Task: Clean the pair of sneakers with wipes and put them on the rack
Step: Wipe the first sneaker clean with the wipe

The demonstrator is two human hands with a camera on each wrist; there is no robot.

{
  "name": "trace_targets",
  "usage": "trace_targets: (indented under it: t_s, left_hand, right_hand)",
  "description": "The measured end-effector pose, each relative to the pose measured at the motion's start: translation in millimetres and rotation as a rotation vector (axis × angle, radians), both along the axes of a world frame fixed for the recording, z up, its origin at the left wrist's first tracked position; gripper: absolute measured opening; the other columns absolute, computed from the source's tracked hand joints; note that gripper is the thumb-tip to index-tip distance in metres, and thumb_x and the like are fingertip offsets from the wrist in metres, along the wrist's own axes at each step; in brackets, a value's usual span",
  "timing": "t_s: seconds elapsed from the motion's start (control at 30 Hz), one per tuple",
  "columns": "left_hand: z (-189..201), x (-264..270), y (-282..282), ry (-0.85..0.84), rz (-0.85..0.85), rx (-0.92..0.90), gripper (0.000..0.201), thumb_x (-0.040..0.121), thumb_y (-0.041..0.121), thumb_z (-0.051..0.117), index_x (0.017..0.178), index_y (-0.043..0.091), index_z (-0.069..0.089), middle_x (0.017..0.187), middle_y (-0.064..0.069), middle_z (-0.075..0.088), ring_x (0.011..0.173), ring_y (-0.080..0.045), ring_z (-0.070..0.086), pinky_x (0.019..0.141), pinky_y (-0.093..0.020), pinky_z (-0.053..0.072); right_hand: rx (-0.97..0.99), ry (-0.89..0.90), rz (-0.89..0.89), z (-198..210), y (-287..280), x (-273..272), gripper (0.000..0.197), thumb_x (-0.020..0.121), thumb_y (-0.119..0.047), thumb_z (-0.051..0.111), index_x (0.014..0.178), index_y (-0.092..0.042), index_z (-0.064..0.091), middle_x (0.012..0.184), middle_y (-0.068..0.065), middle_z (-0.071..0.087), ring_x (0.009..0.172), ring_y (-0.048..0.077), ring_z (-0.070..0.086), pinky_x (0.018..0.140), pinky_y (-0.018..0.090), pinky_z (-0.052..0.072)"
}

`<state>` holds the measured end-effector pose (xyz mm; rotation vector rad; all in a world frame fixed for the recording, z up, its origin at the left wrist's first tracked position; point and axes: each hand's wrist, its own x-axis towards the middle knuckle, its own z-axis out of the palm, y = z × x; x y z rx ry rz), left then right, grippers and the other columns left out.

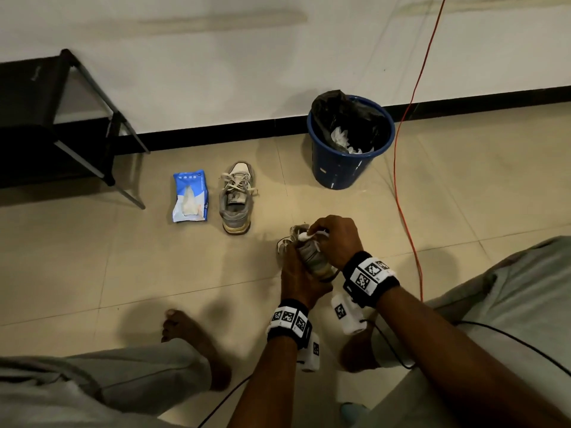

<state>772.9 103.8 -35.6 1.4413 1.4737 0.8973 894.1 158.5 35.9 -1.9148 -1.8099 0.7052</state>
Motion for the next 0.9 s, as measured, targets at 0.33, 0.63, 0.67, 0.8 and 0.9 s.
trace_targets:
  t_s: [0.33, 0.63, 0.67, 0.8, 0.9]
  left_hand:
    - [0.1, -8.6, 13.8, 0.083, 0.042, -0.023, 0.11, 0.035, 0.042, 0.091, 0.131, 0.027, 0.039, 0.12, 0.002, 0.058, 0.103, -0.018, 0.062, 0.084, -0.038, 0.057]
    - [3.6, -23.0, 25.4, 0.129, 0.057, -0.118, 0.122, 0.031, 0.051, 0.087, 0.135, 0.014, 0.033, 0.124, -0.005, 0.061, 0.109, -0.026, 0.062, 0.088, -0.04, 0.055]
    - [3.8, -22.0, 25.9, 0.142, 0.044, -0.112, 0.119, 0.032, 0.046, 0.089, 0.132, 0.014, 0.035, 0.123, -0.006, 0.06, 0.108, -0.027, 0.061, 0.088, -0.038, 0.055]
    - [4.7, -30.7, 24.6, 0.163, 0.063, -0.099, 0.12, 0.038, 0.032, 0.096, 0.138, 0.01, 0.033, 0.126, -0.008, 0.059, 0.112, -0.027, 0.058, 0.091, -0.034, 0.052]
    - [6.9, -36.7, 29.3, 0.129, 0.081, -0.143, 0.113, 0.037, 0.032, 0.095, 0.132, 0.015, 0.036, 0.121, -0.005, 0.062, 0.107, -0.025, 0.061, 0.087, -0.033, 0.054]
  right_hand:
    - [0.022, 0.061, -0.092, -6.9, -7.6, 11.4, 0.01, 0.074, -0.01, 0.074, 0.079, -0.018, 0.076, 0.078, -0.001, 0.072, 0.073, 0.013, 0.063, 0.067, 0.02, 0.044]
    - [0.082, 0.161, -0.07, -4.5, -19.7, -14.3, 0.013, 0.074, -0.012, 0.071, 0.081, -0.022, 0.077, 0.084, -0.001, 0.073, 0.078, 0.013, 0.065, 0.072, 0.024, 0.05]
    - [0.08, 0.145, -0.132, -6.1, -12.1, -6.8, 0.013, 0.075, -0.011, 0.071, 0.082, -0.021, 0.077, 0.084, 0.0, 0.073, 0.08, 0.015, 0.066, 0.073, 0.025, 0.051]
    - [0.05, 0.169, -0.12, -1.9, -9.4, -0.2, 0.011, 0.073, -0.009, 0.075, 0.079, -0.019, 0.077, 0.079, 0.0, 0.074, 0.075, 0.013, 0.065, 0.072, 0.026, 0.052]
    - [0.079, 0.222, -0.032, 2.2, -27.7, -17.0, 0.014, 0.072, -0.008, 0.075, 0.077, -0.02, 0.078, 0.079, -0.002, 0.073, 0.073, 0.009, 0.063, 0.069, 0.018, 0.047]
